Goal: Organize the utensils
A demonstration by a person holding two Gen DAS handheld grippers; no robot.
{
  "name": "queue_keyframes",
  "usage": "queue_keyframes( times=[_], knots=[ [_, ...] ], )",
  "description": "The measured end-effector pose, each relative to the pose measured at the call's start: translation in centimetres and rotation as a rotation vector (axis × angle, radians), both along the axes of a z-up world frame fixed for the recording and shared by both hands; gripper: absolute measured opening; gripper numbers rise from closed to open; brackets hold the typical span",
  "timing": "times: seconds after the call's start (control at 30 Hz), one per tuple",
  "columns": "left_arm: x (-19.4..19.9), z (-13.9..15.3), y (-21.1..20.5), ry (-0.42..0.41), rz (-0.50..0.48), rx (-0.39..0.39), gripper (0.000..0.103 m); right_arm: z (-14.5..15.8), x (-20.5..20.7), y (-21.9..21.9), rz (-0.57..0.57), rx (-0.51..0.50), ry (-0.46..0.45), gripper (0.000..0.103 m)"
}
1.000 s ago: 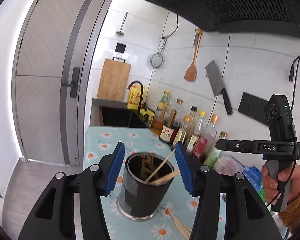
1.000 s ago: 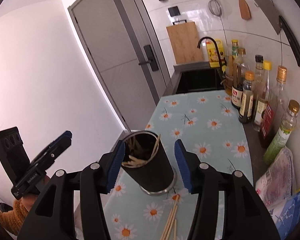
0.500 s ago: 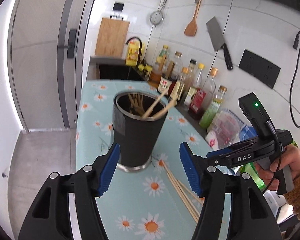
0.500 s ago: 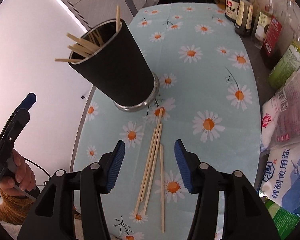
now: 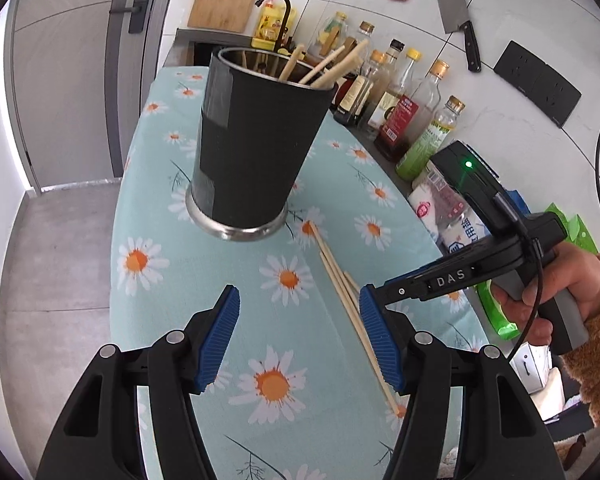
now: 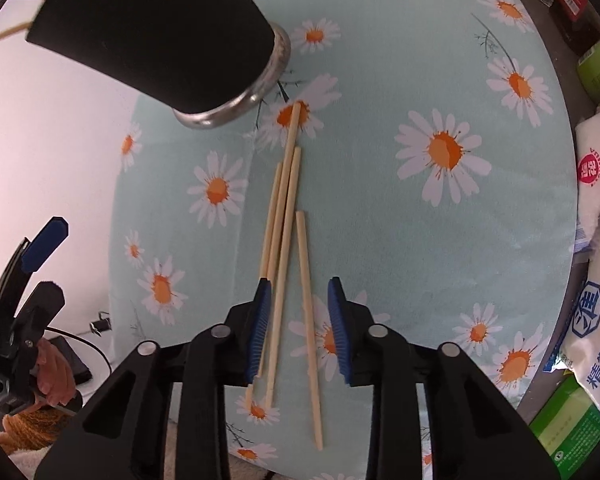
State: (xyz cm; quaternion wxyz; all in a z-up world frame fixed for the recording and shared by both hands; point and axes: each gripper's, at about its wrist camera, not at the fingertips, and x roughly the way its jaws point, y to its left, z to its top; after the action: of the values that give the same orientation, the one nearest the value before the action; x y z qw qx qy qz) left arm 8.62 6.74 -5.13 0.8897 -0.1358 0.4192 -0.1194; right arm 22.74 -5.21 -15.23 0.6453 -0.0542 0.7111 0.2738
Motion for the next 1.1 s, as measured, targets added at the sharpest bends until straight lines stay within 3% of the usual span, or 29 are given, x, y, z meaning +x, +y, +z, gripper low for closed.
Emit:
queue_keyframes(
  times=[0.27, 0.53, 0.6, 0.9, 1.1],
  knots=[
    [-0.6, -1.7, -0.4, 0.05, -0.029, -0.027, 0.061, -1.3, -0.9, 2.3, 0.098, -0.139, -0.002, 0.021],
    [-0.4, -2.9, 0.6, 0.086, -0.024, -0.056, 0.061, -1.6, -1.9, 4.1, 0.122, -0.22, -0.031, 0.017],
    [-0.3, -3.0, 0.9, 0.092, -0.02, -0.067, 0.061, -1.5, -2.0, 4.4, 0.124, -0.249, -0.044, 0.01],
    [1.2, -3.7, 0.3, 0.162, -0.037, -0.064, 0.061, -1.8, -1.6, 3.8, 0.085, -0.202, -0.007, 0.006],
    [2.8, -3.8, -0.8, 0.252, -0.037, -0.1, 0.061, 0.1, -0.1, 1.3, 0.048, -0.122, -0.003, 0.006]
  ],
)
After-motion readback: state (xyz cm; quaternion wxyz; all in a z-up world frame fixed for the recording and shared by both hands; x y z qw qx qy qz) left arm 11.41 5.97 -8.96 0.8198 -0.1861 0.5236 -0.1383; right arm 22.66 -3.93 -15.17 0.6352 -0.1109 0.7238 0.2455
